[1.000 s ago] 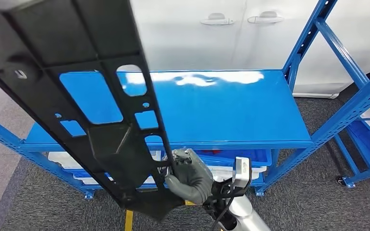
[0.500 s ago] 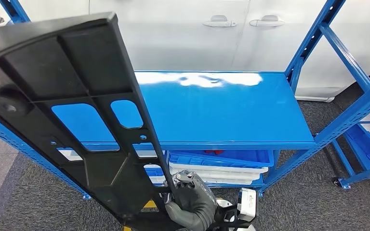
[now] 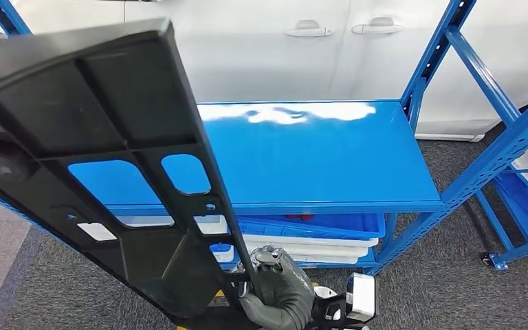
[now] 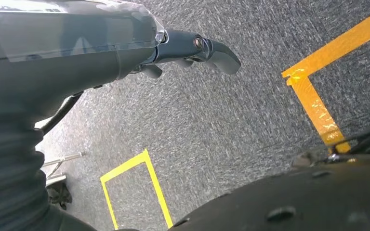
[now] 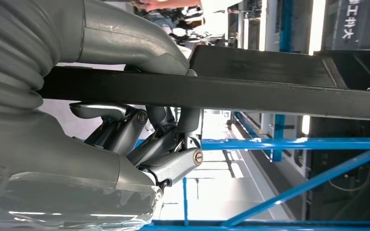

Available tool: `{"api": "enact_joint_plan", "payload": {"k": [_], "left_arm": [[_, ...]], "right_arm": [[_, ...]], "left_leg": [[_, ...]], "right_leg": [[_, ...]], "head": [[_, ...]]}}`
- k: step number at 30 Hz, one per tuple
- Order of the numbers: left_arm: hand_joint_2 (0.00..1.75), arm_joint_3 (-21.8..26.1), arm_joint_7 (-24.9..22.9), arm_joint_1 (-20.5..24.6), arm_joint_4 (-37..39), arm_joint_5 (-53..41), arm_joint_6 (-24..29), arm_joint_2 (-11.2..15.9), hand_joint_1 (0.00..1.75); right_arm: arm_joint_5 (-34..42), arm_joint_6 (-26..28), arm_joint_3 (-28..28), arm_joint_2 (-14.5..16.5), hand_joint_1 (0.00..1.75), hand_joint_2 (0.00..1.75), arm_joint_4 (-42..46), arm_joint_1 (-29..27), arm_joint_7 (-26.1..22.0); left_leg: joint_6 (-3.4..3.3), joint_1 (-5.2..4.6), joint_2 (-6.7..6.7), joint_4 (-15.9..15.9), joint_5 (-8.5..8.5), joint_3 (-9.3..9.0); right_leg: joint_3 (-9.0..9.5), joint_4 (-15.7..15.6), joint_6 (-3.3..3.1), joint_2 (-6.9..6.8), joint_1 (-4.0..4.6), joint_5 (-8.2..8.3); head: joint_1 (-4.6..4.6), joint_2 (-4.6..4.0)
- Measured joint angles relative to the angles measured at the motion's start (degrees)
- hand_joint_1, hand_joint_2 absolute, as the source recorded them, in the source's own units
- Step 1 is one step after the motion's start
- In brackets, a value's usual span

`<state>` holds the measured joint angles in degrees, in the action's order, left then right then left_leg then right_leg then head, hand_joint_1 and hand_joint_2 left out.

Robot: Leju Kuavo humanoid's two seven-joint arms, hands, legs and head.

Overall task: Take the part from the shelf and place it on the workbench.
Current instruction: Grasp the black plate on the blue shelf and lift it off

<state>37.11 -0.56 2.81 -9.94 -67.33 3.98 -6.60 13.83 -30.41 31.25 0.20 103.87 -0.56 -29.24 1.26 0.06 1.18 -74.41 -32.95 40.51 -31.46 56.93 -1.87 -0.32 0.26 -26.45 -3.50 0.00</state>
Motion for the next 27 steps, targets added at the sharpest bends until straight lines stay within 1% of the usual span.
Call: {"api": "enact_joint_plan", "payload": {"k": [1,2,3,4,5,6,8,9,10,11,13,14,15,16,17,18,19,20,21,22,23,24,25,26,27], "left_arm": [[1.75,0.0,-0.2,0.0,0.0,0.0,0.2,0.0,0.0],[1.75,0.0,-0.4,0.0,0.0,-0.1,0.3,0.0,0.0],[1.75,0.0,-0.5,-0.1,0.0,-0.1,0.3,0.0,0.0],[1.75,0.0,-0.5,-0.2,0.0,-0.2,0.3,0.0,0.0],[1.75,0.0,-0.6,-0.3,0.0,-0.2,0.3,0.0,0.0],[1.75,0.0,-0.6,-0.3,0.0,-0.3,0.2,0.0,0.0],[1.75,0.0,-0.5,-0.3,0.0,-0.3,-0.1,-0.1,0.0],[1.75,0.0,-0.6,-0.3,0.0,-0.4,-0.3,-0.1,0.0],[1.75,-0.1,-0.6,-0.3,0.0,-0.5,-0.5,-0.2,0.0],[1.75,-0.1,-0.6,-0.3,0.0,-0.5,-0.7,-0.2,0.0],[1.75,-0.1,-0.7,-0.3,0.0,-0.5,-0.9,-0.2,0.0],[1.75,-0.1,-0.7,-0.3,0.0,-0.5,-1.0,-0.2,0.0],[1.75,-0.1,-0.7,-0.2,0.0,-0.5,-1.0,-0.2,0.0],[1.75,-0.1,-0.7,-0.2,0.0,-0.5,-1.0,-0.2,0.0],[1.75,-0.1,-0.7,-0.2,0.0,-0.5,-1.1,-0.2,0.0],[1.75,-0.1,-0.7,-0.2,0.0,-0.5,-1.1,-0.2,0.0],[1.75,-0.1,-0.7,-0.2,0.0,-0.5,-1.1,-0.2,0.0],[1.75,-0.1,-0.7,-0.2,0.0,-0.6,-1.1,-0.1,0.0],[1.75,-0.1,-0.7,-0.2,0.0,-0.6,-1.2,-0.1,0.0],[1.75,-0.1,-0.7,-0.2,0.0,-0.6,-1.3,-0.1,0.0],[1.75,-0.1,-0.7,-0.2,0.0,-0.6,-1.4,-0.1,0.0],[1.75,-0.1,-0.8,-0.2,0.0,-0.6,-1.5,-0.1,0.0],[1.75,-0.1,-0.8,-0.2,0.0,-0.6,-1.6,-0.1,0.0],[1.75,-0.1,-0.8,-0.1,0.0,-0.6,-1.7,0.0,0.0],[1.75,-0.1,-0.8,-0.1,0.0,-0.6,-1.8,0.0,0.0]], "right_arm": [[0.0,-0.1,-0.1,0.0,1.75,1.75,0.0,-0.1,0.0],[0.0,-0.1,-0.2,0.0,1.75,1.75,0.0,-0.1,0.0],[0.0,-0.1,-0.3,0.1,1.75,1.75,0.0,-0.1,0.0],[0.0,-0.1,-0.3,0.2,1.75,1.75,0.0,-0.1,0.0],[-0.1,-0.1,-0.4,0.2,1.75,1.75,0.0,-0.1,0.0],[-0.1,-0.1,-0.5,0.2,1.75,1.75,0.0,-0.1,0.1],[-0.4,-0.1,-0.6,0.3,1.75,1.75,0.0,-0.2,0.3],[-0.5,0.0,-0.6,0.3,1.75,1.75,0.0,-0.2,0.4],[-0.5,0.0,-0.7,0.3,1.75,1.75,0.0,-0.1,0.5],[-0.5,0.0,-0.7,0.3,1.75,1.75,0.0,-0.1,0.6],[-0.5,0.2,-0.8,0.2,1.75,1.75,0.0,-0.2,0.6],[-0.5,0.2,-0.9,0.2,1.75,1.75,0.0,-0.3,0.6],[-0.5,0.3,-0.9,0.2,1.75,1.75,0.0,-0.3,0.6],[-0.5,0.4,-1.0,0.2,1.75,1.75,0.0,-0.4,0.6],[-0.5,0.4,-1.0,0.2,1.75,1.75,0.0,-0.4,0.6],[-0.5,0.4,-1.0,0.2,1.75,1.75,0.0,-0.4,0.6],[-0.6,0.4,-1.0,0.2,1.75,1.75,0.0,-0.4,0.6],[-0.6,0.4,-1.0,0.2,1.75,1.75,0.0,-0.4,0.6],[-0.6,0.4,-1.0,0.2,1.75,1.75,0.0,-0.4,0.6],[-0.6,0.5,-1.0,0.2,1.75,1.75,0.0,-0.4,0.7],[-0.6,0.5,-1.1,0.2,1.75,1.75,0.0,-0.5,0.7],[-0.6,0.5,-1.1,0.2,1.75,1.75,0.0,-0.5,0.8],[-0.6,0.5,-1.1,0.2,1.75,1.75,0.0,-0.5,0.8],[-0.6,0.5,-1.1,0.2,1.75,1.75,0.0,-0.6,0.8],[-0.7,0.5,-1.1,0.2,1.75,1.75,0.0,-0.6,0.9]], "left_leg": [[-0.03,0.0,-0.01,1.3,1.23,-0.67],[-0.12,0.0,-0.04,4.7,3.21,-2.34],[-0.28,-0.01,-0.17,8.9,5.02,-4.43],[-0.57,-0.05,-0.24,12.5,6.32,-6.17],[-0.9,-0.1,-0.28,14.9,6.98,-7.29],[-1.25,-0.18,-0.26,15.9,7.04,-7.69],[-1.89,-0.18,-0.07,16.1,7.16,-7.63],[-2.17,-0.09,-0.04,16.2,7.26,-7.63],[-2.43,0.04,-0.08,16.4,7.37,-7.64],[-2.64,0.17,-0.13,16.5,7.45,-7.63],[-2.8,0.17,-0.18,16.5,7.46,-7.49],[-2.82,0.17,-0.17,16.5,7.45,-7.43],[-2.8,0.18,-0.15,16.4,7.44,-7.44],[-2.77,0.18,-0.1,16.4,7.42,-7.51],[-2.71,0.19,-0.05,16.4,7.38,-7.64],[-2.62,0.19,0.0,16.4,7.35,-7.79],[-2.43,0.1,0.07,16.4,7.34,-7.87],[-2.19,0.05,0.12,16.4,7.38,-7.88],[-1.9,0.01,0.16,16.3,7.46,-7.82],[-1.57,-0.02,0.19,16.4,7.59,-7.76],[-1.24,-0.02,0.19,16.5,7.69,-7.72],[-0.94,0.0,0.12,16.3,7.44,-7.62],[-0.68,-0.02,0.06,15.5,6.58,-7.27],[-0.47,-0.03,-0.01,13.5,5.01,-6.49],[-0.34,0.01,-0.08,10.4,2.85,-5.25]], "right_leg": [[0.06,0.1,-0.02,0.01,0.06,-0.08],[0.16,0.2,0.0,0.06,0.09,-0.2],[0.23,0.4,0.1,0.13,0.15,-0.37],[0.22,0.6,0.28,0.22,0.28,-0.57],[0.12,0.8,0.49,0.28,0.39,-0.73],[-0.01,1.0,0.74,0.31,0.48,-0.83],[-0.16,1.1,1.25,0.32,0.51,-0.96],[-0.29,1.5,1.6,0.34,0.46,-1.34],[-0.75,2.7,1.96,0.38,0.4,-2.23],[-1.87,5.3,2.35,0.41,0.25,-3.81],[-5.53,12.9,2.96,0.4,-0.22,-7.64],[-7.26,16.4,3.17,0.39,-0.45,-8.85],[-8.05,17.8,3.29,0.38,-0.64,-8.84],[-7.69,17.0,3.32,0.38,-0.81,-7.68],[-6.2,13.8,3.27,0.38,-0.92,-5.64],[-4.09,9.4,3.13,0.41,-0.99,-3.44],[-2.24,5.4,2.93,0.47,-0.89,-1.81],[-1.04,2.7,2.67,0.53,-0.76,-0.82],[-0.6,1.5,2.41,0.59,-0.59,-0.49],[-0.7,1.4,2.16,0.62,-0.42,-0.44],[-0.81,1.2,1.79,0.6,-0.51,-0.22],[-0.83,1.0,1.41,0.51,-0.61,0.05],[-0.87,0.7,0.98,0.39,-0.74,0.34],[-0.97,0.4,0.56,0.25,-0.84,0.65],[-1.16,0.4,0.27,0.11,-0.76,0.87]], "head": [[0.0,0.0],[0.0,0.0],[0.0,0.0],[0.0,0.0],[0.0,0.0],[0.0,0.0],[0.01,0.0],[0.01,0.0],[0.02,0.0],[0.01,0.0],[0.02,0.0],[0.02,0.0],[0.02,0.0],[0.02,0.0],[0.02,0.0],[0.02,0.0],[0.02,0.0],[0.02,0.0],[0.01,0.0],[0.01,0.0],[0.01,0.0],[0.01,0.0],[0.01,0.0],[0.01,0.0],[0.01,0.0]]}}
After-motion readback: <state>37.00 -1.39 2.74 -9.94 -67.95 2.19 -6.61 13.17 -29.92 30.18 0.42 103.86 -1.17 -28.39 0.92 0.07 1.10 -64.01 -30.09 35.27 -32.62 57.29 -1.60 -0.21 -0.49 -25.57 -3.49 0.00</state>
